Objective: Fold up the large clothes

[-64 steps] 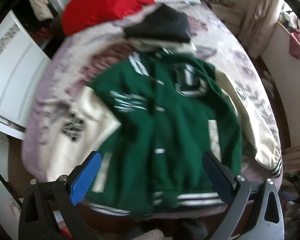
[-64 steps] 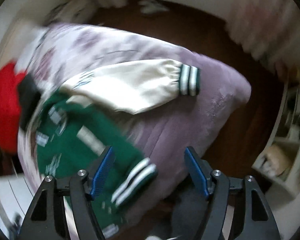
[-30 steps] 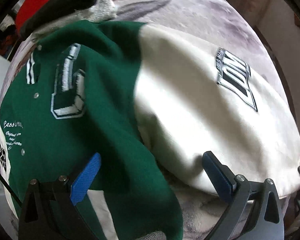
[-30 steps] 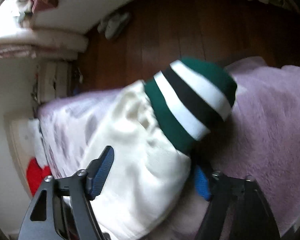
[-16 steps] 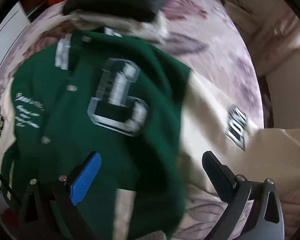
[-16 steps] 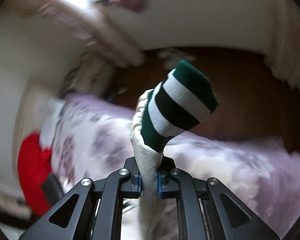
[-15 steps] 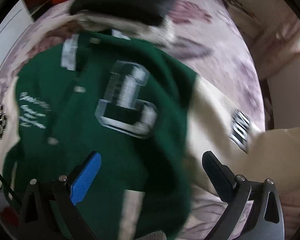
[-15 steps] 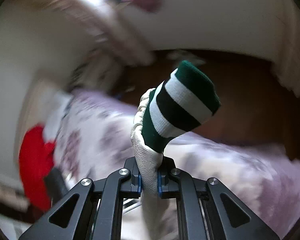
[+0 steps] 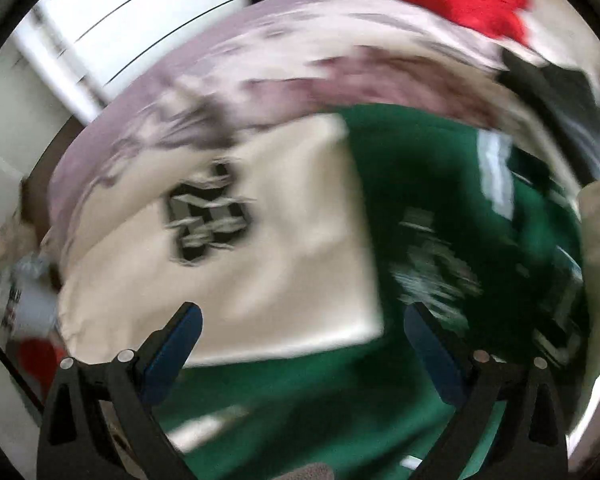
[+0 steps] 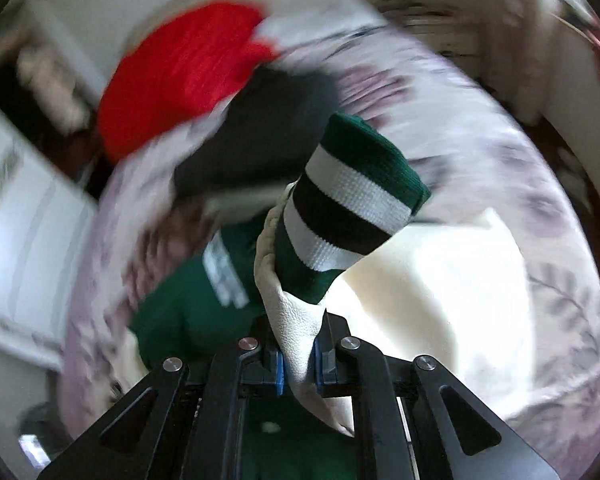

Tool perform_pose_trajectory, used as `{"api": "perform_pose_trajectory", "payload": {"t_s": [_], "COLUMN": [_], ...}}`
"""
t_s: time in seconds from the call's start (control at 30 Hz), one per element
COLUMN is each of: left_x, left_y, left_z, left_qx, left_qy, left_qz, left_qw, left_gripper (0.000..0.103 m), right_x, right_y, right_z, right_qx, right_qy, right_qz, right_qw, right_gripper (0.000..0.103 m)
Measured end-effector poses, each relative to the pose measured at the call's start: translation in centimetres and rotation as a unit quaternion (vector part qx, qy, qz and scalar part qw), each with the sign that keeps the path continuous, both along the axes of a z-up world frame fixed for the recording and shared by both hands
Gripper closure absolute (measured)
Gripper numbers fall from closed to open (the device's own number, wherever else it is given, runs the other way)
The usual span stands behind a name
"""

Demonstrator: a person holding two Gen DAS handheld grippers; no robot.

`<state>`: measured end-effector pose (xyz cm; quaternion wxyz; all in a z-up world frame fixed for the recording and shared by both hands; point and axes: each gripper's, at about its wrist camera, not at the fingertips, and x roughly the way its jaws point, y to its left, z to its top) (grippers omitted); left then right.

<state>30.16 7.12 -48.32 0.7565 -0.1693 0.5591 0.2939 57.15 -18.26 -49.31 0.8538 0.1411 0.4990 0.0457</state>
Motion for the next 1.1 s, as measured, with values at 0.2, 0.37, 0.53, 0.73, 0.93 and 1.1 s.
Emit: {"api": "perform_pose_trajectory", "payload": {"t_s": [0.2, 0.37, 0.53, 0.73, 0.93, 1.1], "left_x": [-3.0, -4.7, -10.1, -19.8, -25.8, -29.2], "left_y": [8.1, 10.8, 13.9, 16.3, 19.6, 22.3], "left_z": [-3.2, -4.3, -4.2, -5.3, -12.1, -13.6], "left_qx": [-0.002, -0.02, -0.079, -0.214, -0.338, -0.323], "left_qy": [0.01, 0.014, 0.019, 0.015, -0.066, -0.113], "left_qz": [0.073, 0.085, 0.125, 0.229, 0.36, 0.505], "left_qw": [0.9973, 0.9961, 0.9888, 0.9495, 0.8668, 0.7926], "left_gripper": [0.0, 0.0, 0.0, 0.0, 0.004, 0.061], "right_x": [1.0, 0.5, -0.9, -6.0, -11.1, -11.5], "right_y": [18.4, 25.4, 23.7, 18.5, 19.7, 18.8], "right_z": [-11.1, -15.8, -14.6, -9.4, -11.0, -10.8], "right_qx": [-0.103, -0.183, -0.095, 0.035, 0.039, 0.042], "right_qy": [0.051, 0.059, 0.124, 0.162, 0.18, 0.203], "right_qz": [0.105, 0.172, 0.203, 0.142, 0.104, 0.08], "right_qw": [0.988, 0.966, 0.967, 0.976, 0.977, 0.975], "right_gripper": [0.093, 0.086, 0.047, 0.02, 0.02, 0.02]}}
